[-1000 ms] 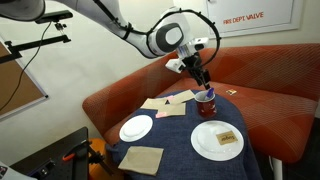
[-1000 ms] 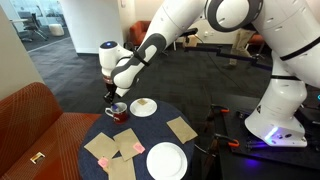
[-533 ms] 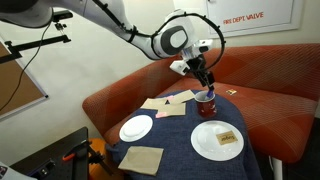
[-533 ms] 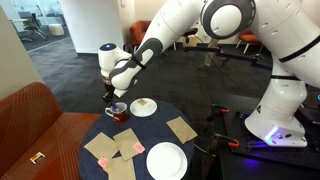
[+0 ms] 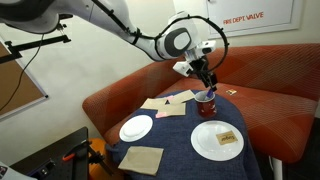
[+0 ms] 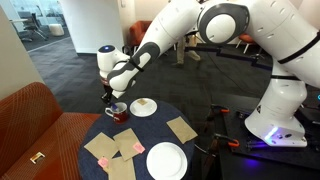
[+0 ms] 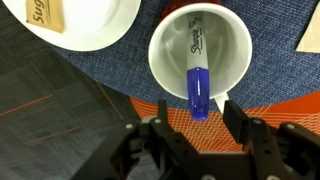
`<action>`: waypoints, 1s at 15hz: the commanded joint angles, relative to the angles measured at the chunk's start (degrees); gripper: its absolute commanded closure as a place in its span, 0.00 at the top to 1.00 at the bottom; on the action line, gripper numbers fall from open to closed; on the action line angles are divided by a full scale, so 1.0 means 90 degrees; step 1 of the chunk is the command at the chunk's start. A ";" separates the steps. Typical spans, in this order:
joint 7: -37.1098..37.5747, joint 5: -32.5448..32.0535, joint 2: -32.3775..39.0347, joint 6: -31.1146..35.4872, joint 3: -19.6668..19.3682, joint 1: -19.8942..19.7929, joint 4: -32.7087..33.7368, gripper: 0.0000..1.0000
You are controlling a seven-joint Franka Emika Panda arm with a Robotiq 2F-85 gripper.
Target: Remove the blue marker from the red mug
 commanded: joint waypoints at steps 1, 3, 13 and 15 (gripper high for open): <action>0.0045 0.0182 0.0192 -0.0302 -0.0045 -0.0003 0.0415 0.61; 0.0051 0.0205 0.0236 -0.0348 -0.0040 -0.0011 0.0483 0.56; 0.0049 0.0255 0.0360 -0.0533 -0.0034 0.0002 0.0629 0.10; 0.0054 0.0238 0.0309 -0.0511 -0.0049 0.0017 0.0584 0.03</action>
